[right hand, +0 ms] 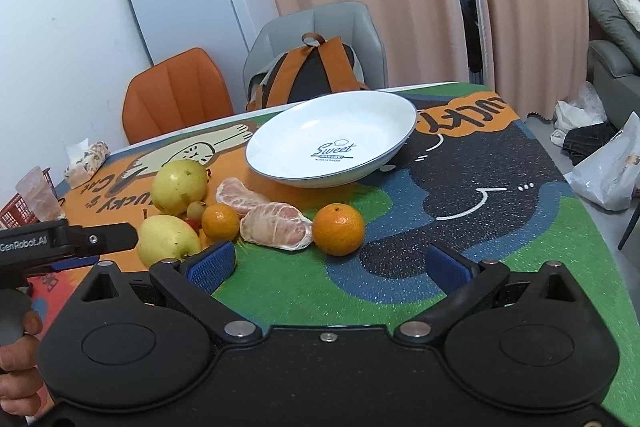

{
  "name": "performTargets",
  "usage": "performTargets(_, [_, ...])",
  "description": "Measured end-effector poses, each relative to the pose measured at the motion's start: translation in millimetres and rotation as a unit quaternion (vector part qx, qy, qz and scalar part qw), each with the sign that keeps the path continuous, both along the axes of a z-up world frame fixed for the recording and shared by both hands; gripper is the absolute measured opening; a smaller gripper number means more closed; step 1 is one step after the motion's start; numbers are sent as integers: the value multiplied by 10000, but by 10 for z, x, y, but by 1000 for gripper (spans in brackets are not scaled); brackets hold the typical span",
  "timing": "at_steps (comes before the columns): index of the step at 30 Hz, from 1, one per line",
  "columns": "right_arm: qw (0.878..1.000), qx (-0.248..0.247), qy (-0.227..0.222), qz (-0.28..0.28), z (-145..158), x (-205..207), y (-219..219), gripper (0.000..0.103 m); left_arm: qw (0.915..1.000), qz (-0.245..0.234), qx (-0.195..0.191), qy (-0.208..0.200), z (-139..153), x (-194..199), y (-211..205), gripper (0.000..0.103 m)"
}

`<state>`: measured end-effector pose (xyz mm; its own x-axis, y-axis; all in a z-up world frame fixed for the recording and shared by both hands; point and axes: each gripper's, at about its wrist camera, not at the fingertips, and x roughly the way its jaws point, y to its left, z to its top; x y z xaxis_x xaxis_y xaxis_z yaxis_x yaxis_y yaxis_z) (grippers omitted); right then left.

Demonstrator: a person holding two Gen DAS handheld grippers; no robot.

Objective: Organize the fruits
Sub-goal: 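Move the left tool toward the large yellow pear while the right tool approaches a mandarin, then close the left tool on the large yellow pear while the right tool grasps the mandarin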

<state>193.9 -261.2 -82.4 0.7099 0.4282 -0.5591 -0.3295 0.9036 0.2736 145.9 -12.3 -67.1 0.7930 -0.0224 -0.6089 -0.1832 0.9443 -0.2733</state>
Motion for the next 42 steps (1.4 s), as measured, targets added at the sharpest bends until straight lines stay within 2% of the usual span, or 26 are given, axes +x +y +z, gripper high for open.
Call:
performTargets(11, [9995,-182,161,213,-121,308,136,103,9993,145,56,326,-166,344,-63,97])
performTargets(20, [9992,-298,201,183,-222,493,203,103,9984,191,23,525,-313,541,-77,96])
performTargets(22, [9990,-324,244,185,-250,521,218,103,9981,187,40,587,-341,571,-85,94])
performTargets(26, [9986,-392,271,223,-289,562,264,102,9978,182,-61,627,-381,585,-48,81])
performTargets(42, [9978,-585,279,112,-357,634,380,84,9979,120,-186,607,-353,445,62,79])
